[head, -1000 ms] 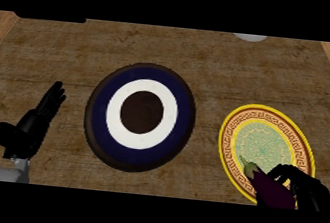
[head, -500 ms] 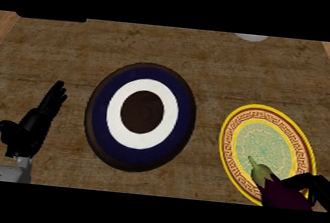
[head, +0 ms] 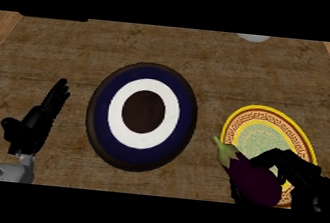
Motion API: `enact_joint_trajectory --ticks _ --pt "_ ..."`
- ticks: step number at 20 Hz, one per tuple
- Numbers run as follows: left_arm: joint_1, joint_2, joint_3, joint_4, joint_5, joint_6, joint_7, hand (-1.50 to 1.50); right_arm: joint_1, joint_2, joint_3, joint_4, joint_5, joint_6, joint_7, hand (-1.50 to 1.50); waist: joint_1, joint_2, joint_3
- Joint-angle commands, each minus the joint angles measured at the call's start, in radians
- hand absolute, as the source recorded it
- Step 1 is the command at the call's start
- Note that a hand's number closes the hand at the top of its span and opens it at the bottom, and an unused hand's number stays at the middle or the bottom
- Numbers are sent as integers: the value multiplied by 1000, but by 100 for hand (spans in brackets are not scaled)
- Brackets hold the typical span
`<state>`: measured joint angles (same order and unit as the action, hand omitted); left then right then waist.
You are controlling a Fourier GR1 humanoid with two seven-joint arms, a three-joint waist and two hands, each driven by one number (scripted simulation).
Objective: Pick the eggplant from the plate and place it in the plate
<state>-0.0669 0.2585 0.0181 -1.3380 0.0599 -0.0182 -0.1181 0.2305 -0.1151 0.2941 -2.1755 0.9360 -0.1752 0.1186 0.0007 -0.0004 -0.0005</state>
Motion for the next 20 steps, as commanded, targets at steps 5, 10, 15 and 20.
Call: enact_joint_trajectory --ticks 5,10,15,20 --pt "24 -25 6 -22 -15 2 -8 0 -259 113 205 181 128 25 215 150 7 0 0" --pt "7 -11 24 -19 -14 -18 10 0 -504 114 222 413 50 -58 317 150 10 2 0" --pt "-66 -2 53 77 -10 -47 -16 0 -697 115 321 570 1 -157 470 150 7 2 0" --pt "-29 -15 30 14 -25 -36 14 0 -763 115 300 717 -161 -409 474 150 19 4 1"
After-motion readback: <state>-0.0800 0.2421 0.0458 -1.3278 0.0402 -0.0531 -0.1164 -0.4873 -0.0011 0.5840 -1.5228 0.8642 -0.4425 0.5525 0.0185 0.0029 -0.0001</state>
